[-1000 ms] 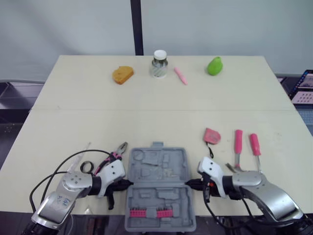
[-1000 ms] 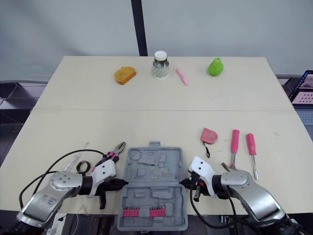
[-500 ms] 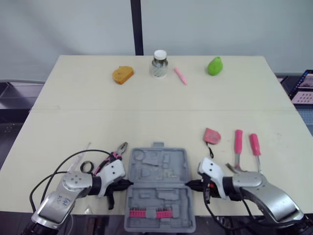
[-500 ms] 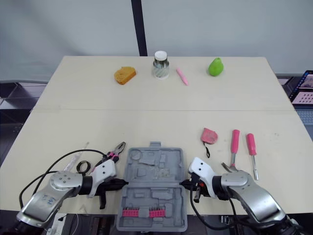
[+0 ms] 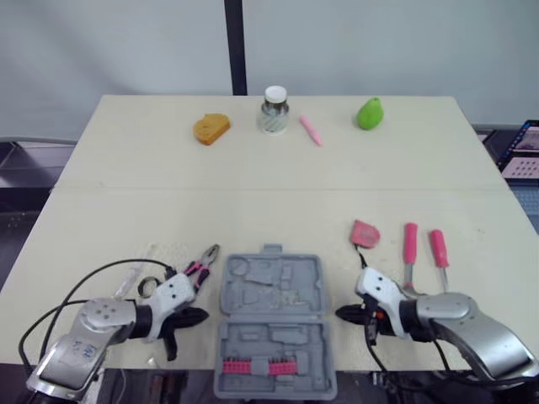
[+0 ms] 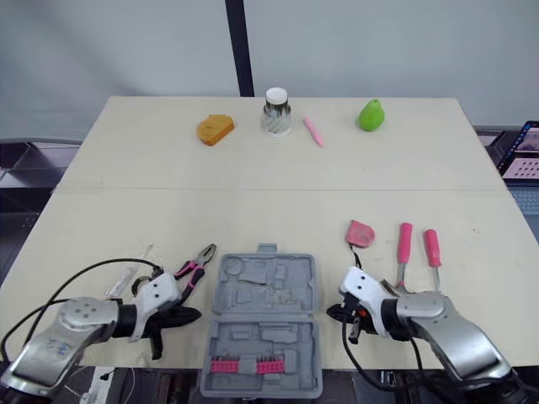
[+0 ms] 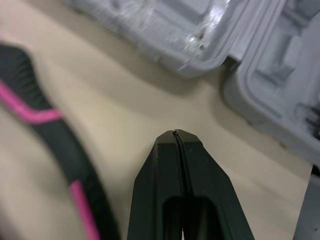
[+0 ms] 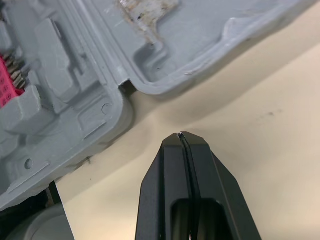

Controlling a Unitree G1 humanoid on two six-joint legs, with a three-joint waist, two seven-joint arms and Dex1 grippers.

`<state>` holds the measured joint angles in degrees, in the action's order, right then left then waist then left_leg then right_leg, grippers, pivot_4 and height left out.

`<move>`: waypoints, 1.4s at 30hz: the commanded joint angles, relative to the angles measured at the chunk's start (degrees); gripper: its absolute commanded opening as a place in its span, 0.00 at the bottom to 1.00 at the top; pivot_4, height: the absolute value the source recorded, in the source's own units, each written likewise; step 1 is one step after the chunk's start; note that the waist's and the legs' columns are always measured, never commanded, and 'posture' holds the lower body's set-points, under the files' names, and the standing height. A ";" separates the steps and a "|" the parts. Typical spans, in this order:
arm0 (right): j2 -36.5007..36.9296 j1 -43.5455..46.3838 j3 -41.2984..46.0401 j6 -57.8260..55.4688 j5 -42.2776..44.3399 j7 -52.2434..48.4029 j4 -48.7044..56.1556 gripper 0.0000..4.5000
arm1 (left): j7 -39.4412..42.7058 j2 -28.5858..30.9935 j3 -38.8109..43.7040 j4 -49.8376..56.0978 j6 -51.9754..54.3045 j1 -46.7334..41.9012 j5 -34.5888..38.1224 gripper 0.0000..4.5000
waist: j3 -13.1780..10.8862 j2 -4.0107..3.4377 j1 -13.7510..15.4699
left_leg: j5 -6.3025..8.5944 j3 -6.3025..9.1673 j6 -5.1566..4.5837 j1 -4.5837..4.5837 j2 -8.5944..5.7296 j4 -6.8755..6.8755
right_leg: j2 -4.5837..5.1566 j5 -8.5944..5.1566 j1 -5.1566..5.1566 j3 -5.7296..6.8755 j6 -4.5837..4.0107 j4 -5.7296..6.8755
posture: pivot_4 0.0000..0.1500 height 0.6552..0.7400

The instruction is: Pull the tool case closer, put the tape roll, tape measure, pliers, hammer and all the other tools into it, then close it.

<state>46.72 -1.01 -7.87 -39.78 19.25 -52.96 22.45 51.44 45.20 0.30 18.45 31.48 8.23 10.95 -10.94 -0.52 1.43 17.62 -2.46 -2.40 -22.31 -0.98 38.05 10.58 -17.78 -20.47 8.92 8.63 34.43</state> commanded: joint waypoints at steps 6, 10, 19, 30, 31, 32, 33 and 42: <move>0.56 0.06 15.40 1.59 12.66 -6.90 -3.40 0.00 | 1.10 -0.85 15.92 3.64 6.81 2.19 14.01 0.00 | 0.00 0.01 0.09 | 0.02 0.00 -0.03 -0.01 0.00 0.01 | 0.01 0.00 0.02 -0.01 0.00 -0.02 | 1.00 1.00; 3.66 0.40 24.94 2.60 14.86 -10.21 -14.51 0.12 | 0.18 -0.15 27.57 0.72 9.27 3.32 18.17 0.12 | 0.00 0.01 0.08 | 0.02 0.01 -0.04 0.02 0.00 0.02 | -0.01 0.01 0.08 0.01 -0.01 -0.02 | 1.00 1.00; 11.03 7.22 34.01 18.80 7.66 -11.90 -52.16 0.98 | -2.32 1.37 45.96 -19.47 -2.46 5.50 14.98 0.99 | 0.00 0.01 -0.36 | 0.04 -0.21 -0.07 0.10 0.03 -0.03 | -0.02 0.00 0.04 0.00 -0.03 -0.05 | 1.00 1.00; 12.89 15.63 33.81 32.01 1.02 -9.11 -74.47 0.98 | -3.03 2.11 47.05 -34.19 -13.19 5.24 13.46 0.99 | 0.00 0.00 -1.73 | 0.11 -0.31 0.02 0.13 0.12 -0.08 | 0.00 -0.01 -0.02 -0.04 -0.04 -0.04 | 1.00 1.00; 12.82 15.91 33.77 32.24 0.85 -9.06 -74.79 0.98 | -2.99 2.18 46.83 -34.58 -13.49 5.15 13.41 0.99 | 0.00 -0.02 -1.78 | 0.12 -0.33 0.03 0.13 0.12 -0.08 | 0.01 -0.01 -0.02 -0.05 -0.04 -0.05 | 1.00 1.00; 12.76 16.09 33.75 32.41 0.72 -9.10 -75.04 0.98 | -3.00 2.23 46.66 -34.89 -13.82 5.09 13.34 0.99 | -0.01 -0.02 -1.80 | 0.13 -0.34 0.04 0.14 0.13 -0.08 | 0.00 -0.01 -0.03 -0.06 -0.05 -0.04 | 1.00 1.00; 12.71 16.12 33.68 32.51 0.61 -9.16 -75.07 0.98 | -3.02 2.29 46.49 -35.15 -14.06 5.01 13.33 0.99 | 0.00 -0.03 -1.82 | 0.13 -0.35 0.06 0.14 0.14 -0.08 | 0.00 -0.02 -0.04 -0.06 -0.06 -0.04 | 1.00 1.00; 11.21 15.53 33.40 30.59 1.73 -9.58 -69.74 0.98 | -2.61 3.09 44.15 -35.45 -15.64 4.74 12.69 0.99 | 0.00 -0.02 -1.86 | 0.17 -0.39 0.09 0.15 0.17 -0.08 | -0.01 -0.02 -0.06 -0.07 -0.07 -0.03 | 1.00 1.00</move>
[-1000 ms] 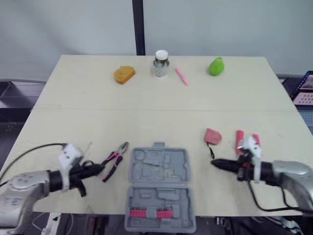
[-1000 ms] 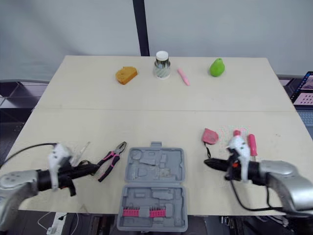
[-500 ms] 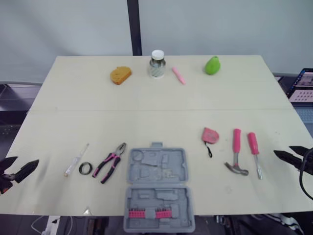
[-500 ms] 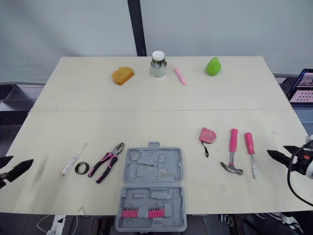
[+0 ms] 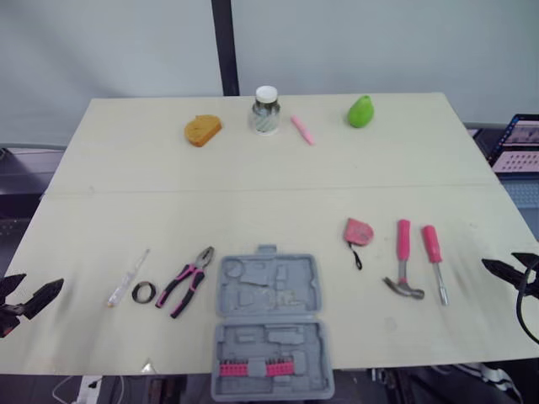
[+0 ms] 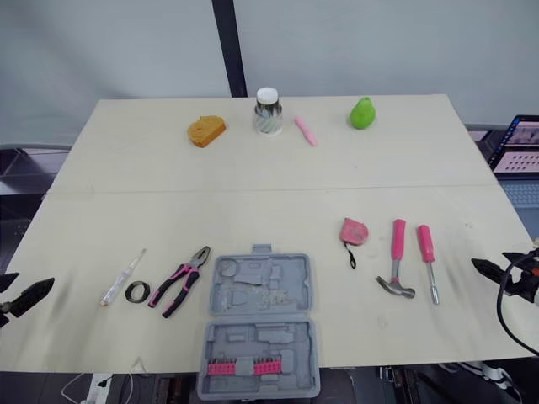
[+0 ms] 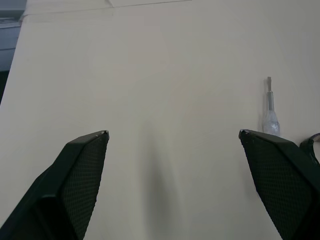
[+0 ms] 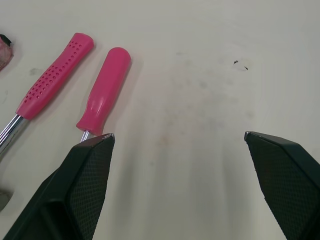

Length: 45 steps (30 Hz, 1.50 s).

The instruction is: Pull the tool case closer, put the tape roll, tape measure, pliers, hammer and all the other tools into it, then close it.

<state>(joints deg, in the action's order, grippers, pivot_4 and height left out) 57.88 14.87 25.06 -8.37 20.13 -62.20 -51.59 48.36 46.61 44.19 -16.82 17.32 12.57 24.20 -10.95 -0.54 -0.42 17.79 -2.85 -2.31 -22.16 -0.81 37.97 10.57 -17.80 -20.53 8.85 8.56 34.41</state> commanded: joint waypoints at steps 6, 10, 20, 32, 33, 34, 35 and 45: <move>-5.03 -3.89 -5.04 -14.37 7.87 -3.91 33.96 0.98 | 3.49 1.73 -7.04 10.99 0.23 1.28 -0.49 0.99 | 0.00 0.00 0.15 | 0.03 0.01 0.04 0.00 0.06 0.00 | -0.03 0.00 -0.01 -0.02 -0.01 0.02 | 1.00 1.00; -6.25 -1.88 -10.63 -21.56 12.02 -5.37 49.88 0.98 | 7.30 4.68 -12.07 17.38 0.54 -0.39 -0.20 0.99 | -0.01 -0.03 0.33 | 0.03 0.01 0.05 -0.02 0.07 0.02 | -0.04 0.02 -0.08 -0.08 -0.03 0.07 | 1.00 1.00; -10.41 10.01 -27.50 -25.85 13.92 -8.27 69.06 0.98 | 15.23 7.60 -25.11 22.96 -5.29 -5.61 -2.64 0.99 | -0.02 -0.02 0.35 | 0.07 0.01 0.00 -0.06 0.04 0.05 | -0.08 0.03 -0.10 -0.05 -0.04 0.05 | 1.00 1.00; -18.58 14.93 -34.90 -24.61 11.05 -5.10 71.69 1.00 | 12.79 7.14 -23.38 14.42 -11.89 -2.02 -7.43 0.58 | 0.00 0.02 0.28 | 0.08 -0.06 -0.02 -0.06 0.05 0.07 | -0.10 0.02 -0.17 -0.03 -0.05 0.14 | 1.00 1.00; -19.38 15.25 -35.52 -24.37 10.83 -4.96 71.65 1.00 | 12.68 6.70 -22.75 14.58 -12.08 -1.13 -7.02 0.58 | 0.00 0.02 0.14 | 0.08 -0.06 -0.02 -0.06 0.06 0.07 | -0.11 0.02 -0.18 -0.02 -0.05 0.15 | 1.00 1.00; -19.87 15.45 -35.95 -24.20 10.75 -4.81 71.63 1.00 | 12.59 6.40 -22.29 14.73 -12.15 -0.59 -6.58 0.58 | 0.00 0.02 0.12 | 0.08 -0.10 -0.02 -0.05 0.08 0.07 | -0.12 0.02 -0.19 -0.02 -0.05 0.15 | 1.00 1.00; -20.67 15.81 -36.60 -24.07 10.57 -4.61 71.48 1.00 | 12.51 6.25 -22.11 14.93 -12.48 -0.08 -6.50 0.52 | 0.00 0.02 0.17 | 0.08 -0.11 -0.01 -0.04 0.11 0.07 | -0.13 0.02 -0.19 -0.02 -0.05 0.16 | 1.00 1.00; -25.06 19.36 -41.22 -22.13 7.51 -5.75 68.54 1.00 | 12.18 5.67 -23.05 14.46 -13.01 0.09 -6.90 0.29 | 0.03 0.07 0.25 | 0.08 -0.11 0.00 -0.04 0.13 0.09 | -0.13 0.02 -0.26 -0.02 -0.05 0.32 | 1.00 1.00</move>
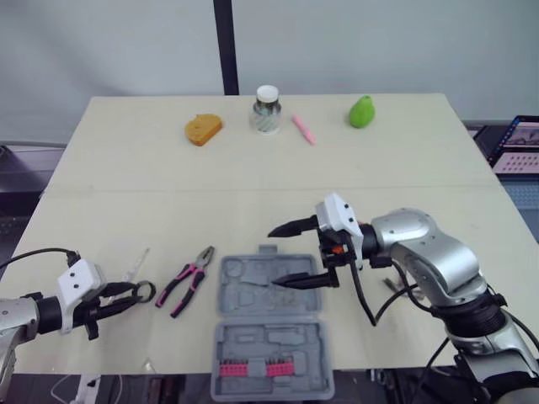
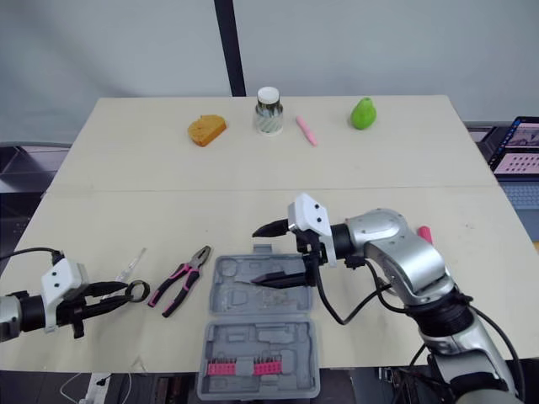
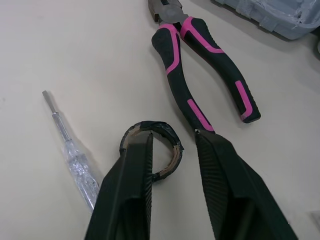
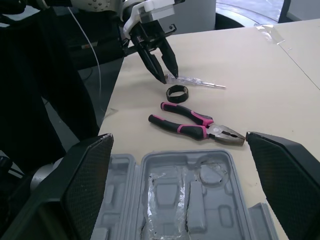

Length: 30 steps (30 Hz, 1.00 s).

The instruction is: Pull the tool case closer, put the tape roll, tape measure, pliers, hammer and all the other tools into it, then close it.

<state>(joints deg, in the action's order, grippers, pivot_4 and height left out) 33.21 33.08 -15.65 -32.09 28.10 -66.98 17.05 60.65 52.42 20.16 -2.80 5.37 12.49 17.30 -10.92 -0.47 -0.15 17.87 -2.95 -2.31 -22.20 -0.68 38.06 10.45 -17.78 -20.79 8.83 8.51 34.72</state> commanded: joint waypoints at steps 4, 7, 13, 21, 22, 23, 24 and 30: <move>-1.47 1.79 -1.54 2.78 -1.64 -1.50 -1.58 1.00 | -0.08 -0.49 0.07 -0.96 -3.51 0.56 -1.36 0.29 | 0.00 0.00 -0.06 | 0.00 -0.03 0.00 0.00 0.01 0.00 | -0.01 0.00 -0.06 0.00 0.00 0.05 | 1.00 1.00; -2.00 2.00 -1.70 3.46 -2.22 -1.60 -2.45 1.00 | -0.22 -1.06 -0.27 -0.74 -4.35 0.78 -1.69 0.29 | 0.00 0.00 -0.07 | 0.00 -0.11 0.01 -0.01 0.02 -0.01 | 0.00 0.00 -0.16 0.00 0.00 0.14 | 1.00 1.00; -2.47 2.21 -1.72 4.02 -2.84 -1.78 -3.28 1.00 | 0.13 -0.81 -1.50 -3.69 -7.95 0.95 -4.00 0.29 | 0.01 0.02 -0.08 | 0.02 -0.31 0.03 -0.02 0.11 -0.01 | 0.00 0.00 -0.35 0.01 0.00 0.28 | 1.00 1.00; -2.58 1.94 -1.80 3.95 -3.08 -1.83 -3.06 1.00 | -0.31 -1.32 -2.80 -5.49 -8.70 -0.13 -4.45 0.29 | 0.01 0.03 -0.09 | 0.02 -0.44 0.04 -0.04 0.14 -0.01 | 0.01 0.02 -0.45 0.00 -0.03 0.32 | 1.00 1.00; -2.62 1.94 -1.80 3.86 -3.05 -1.77 -2.98 1.00 | -0.41 -1.47 -3.06 -5.53 -8.71 -0.15 -4.51 0.29 | 0.01 0.03 -0.09 | 0.02 -0.44 0.04 -0.04 0.14 -0.01 | 0.01 0.02 -0.46 0.00 -0.03 0.33 | 1.00 1.00; -2.63 1.90 -1.80 3.82 -3.05 -1.72 -2.91 1.00 | -0.58 -1.69 -3.40 -5.84 -8.87 -0.19 -4.69 0.29 | 0.01 0.03 -0.09 | 0.02 -0.45 0.04 -0.04 0.14 -0.01 | 0.01 0.02 -0.47 0.00 -0.03 0.33 | 1.00 1.00; -2.63 1.86 -1.77 3.77 -3.04 -1.68 -2.82 1.00 | -0.68 -1.84 -3.71 -6.14 -9.04 -0.21 -4.87 0.29 | 0.01 0.03 -0.09 | 0.03 -0.46 0.04 -0.04 0.14 -0.01 | 0.01 0.02 -0.48 -0.01 -0.03 0.33 | 1.00 1.00; -2.58 1.82 -1.58 3.59 -3.02 -1.52 -2.69 1.00 | -1.24 -1.85 -4.99 -7.96 -9.92 -0.58 -5.81 0.29 | 0.02 0.03 -0.10 | 0.04 -0.60 0.07 -0.05 0.22 -0.02 | -0.01 0.03 -0.60 0.01 -0.04 0.40 | 1.00 1.00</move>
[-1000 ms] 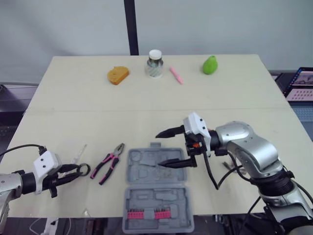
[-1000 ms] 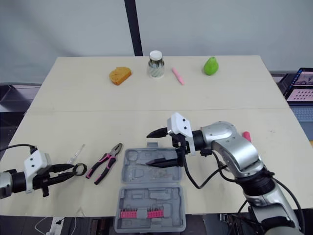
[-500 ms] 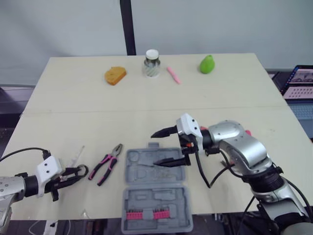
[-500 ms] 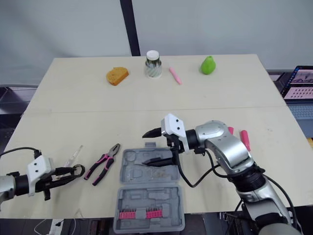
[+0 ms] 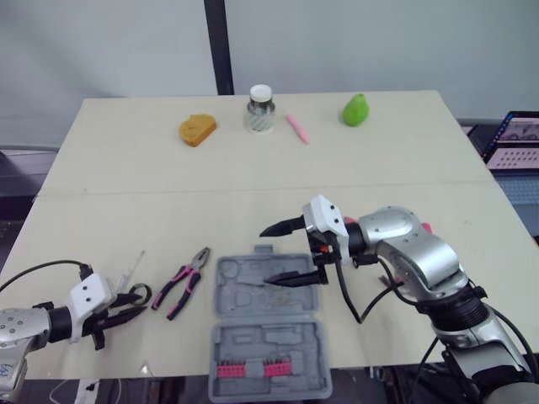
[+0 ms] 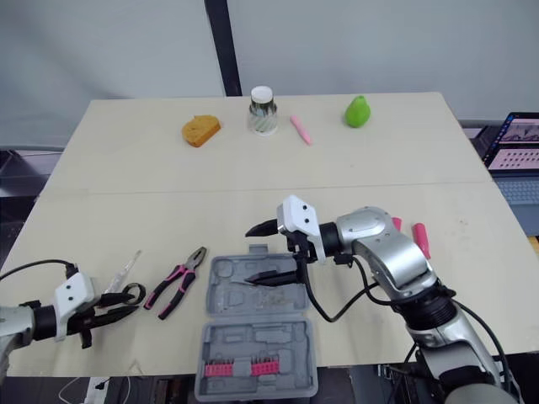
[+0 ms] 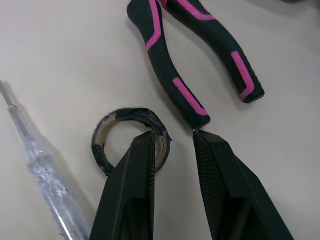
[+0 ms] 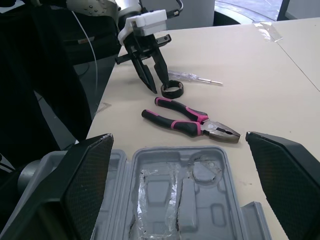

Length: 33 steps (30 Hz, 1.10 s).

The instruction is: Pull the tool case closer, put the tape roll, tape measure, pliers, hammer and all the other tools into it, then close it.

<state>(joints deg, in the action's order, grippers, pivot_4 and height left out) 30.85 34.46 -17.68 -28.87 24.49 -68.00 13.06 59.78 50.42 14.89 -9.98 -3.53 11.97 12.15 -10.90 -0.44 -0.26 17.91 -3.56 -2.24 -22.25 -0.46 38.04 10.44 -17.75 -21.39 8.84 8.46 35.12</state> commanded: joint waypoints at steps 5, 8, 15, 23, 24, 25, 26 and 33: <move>-0.31 0.61 0.69 0.16 0.82 -0.43 1.17 1.00 | -1.03 0.08 -0.27 -1.69 -1.20 -0.76 -1.25 0.29 | 0.00 0.00 0.00 | 0.01 -0.04 0.01 0.00 0.01 0.00 | 0.00 0.01 -0.04 0.00 -0.02 0.00 | 1.00 1.00; -0.43 0.64 0.73 0.06 0.94 -0.39 1.12 1.00 | -1.31 -0.02 -0.46 -1.64 -0.93 -1.38 -1.37 0.29 | 0.00 0.00 0.01 | 0.01 -0.06 0.01 0.00 0.02 0.00 | 0.00 0.01 -0.05 0.00 -0.02 0.02 | 1.00 1.00; -0.44 0.67 0.85 -0.11 1.06 -0.49 0.93 1.00 | -1.78 -0.02 -0.86 -1.23 -0.29 -1.81 -1.42 0.29 | 0.00 0.01 0.01 | 0.01 -0.07 0.01 0.00 0.02 0.00 | 0.00 0.02 -0.06 0.00 -0.04 0.02 | 1.00 1.00; -0.34 0.58 1.02 -0.12 1.13 -0.52 0.94 1.00 | -1.59 0.04 -1.52 -0.44 0.62 -1.32 -1.25 0.29 | 0.01 0.01 0.00 | 0.01 -0.08 0.01 0.00 0.04 0.00 | 0.00 0.02 -0.06 0.01 -0.04 0.03 | 1.00 1.00; -0.34 0.62 1.04 -0.09 1.11 -0.53 0.88 1.00 | -1.66 0.03 -1.65 -0.24 0.85 -1.30 -1.25 0.23 | 0.01 0.01 0.00 | 0.01 -0.08 0.01 0.00 0.04 0.00 | 0.00 0.02 -0.06 0.01 -0.04 0.03 | 1.00 1.00; -0.35 0.64 1.07 -0.07 1.11 -0.52 0.84 1.00 | -1.76 0.02 -1.75 -0.10 0.96 -1.30 -1.32 0.18 | 0.01 0.01 0.00 | 0.01 -0.08 0.01 0.00 0.04 0.00 | 0.00 0.02 -0.07 0.01 -0.04 0.02 | 1.00 1.00; -0.36 0.65 1.08 -0.06 1.11 -0.51 0.83 1.00 | -1.82 0.02 -1.81 0.02 1.09 -1.28 -1.36 0.11 | 0.01 0.01 0.00 | 0.01 -0.08 0.01 0.00 0.04 0.00 | 0.00 0.02 -0.07 0.01 -0.04 0.02 | 1.00 1.00; -0.31 0.65 1.11 -0.29 1.25 -0.52 0.91 1.00 | -2.55 0.06 -1.55 0.95 1.93 -1.53 -1.20 0.01 | 0.01 0.01 0.01 | 0.01 -0.09 0.01 0.00 0.04 0.00 | 0.00 0.02 -0.07 0.01 -0.05 0.02 | 1.00 1.00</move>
<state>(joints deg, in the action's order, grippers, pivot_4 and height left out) 30.71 34.46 -17.64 -29.11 24.60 -68.00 13.06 57.52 50.42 12.91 -10.42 -1.76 10.08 10.89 -10.90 -0.43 -0.25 17.92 -3.65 -2.23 -22.24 -0.42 38.04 10.44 -17.73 -21.46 8.85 8.42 35.15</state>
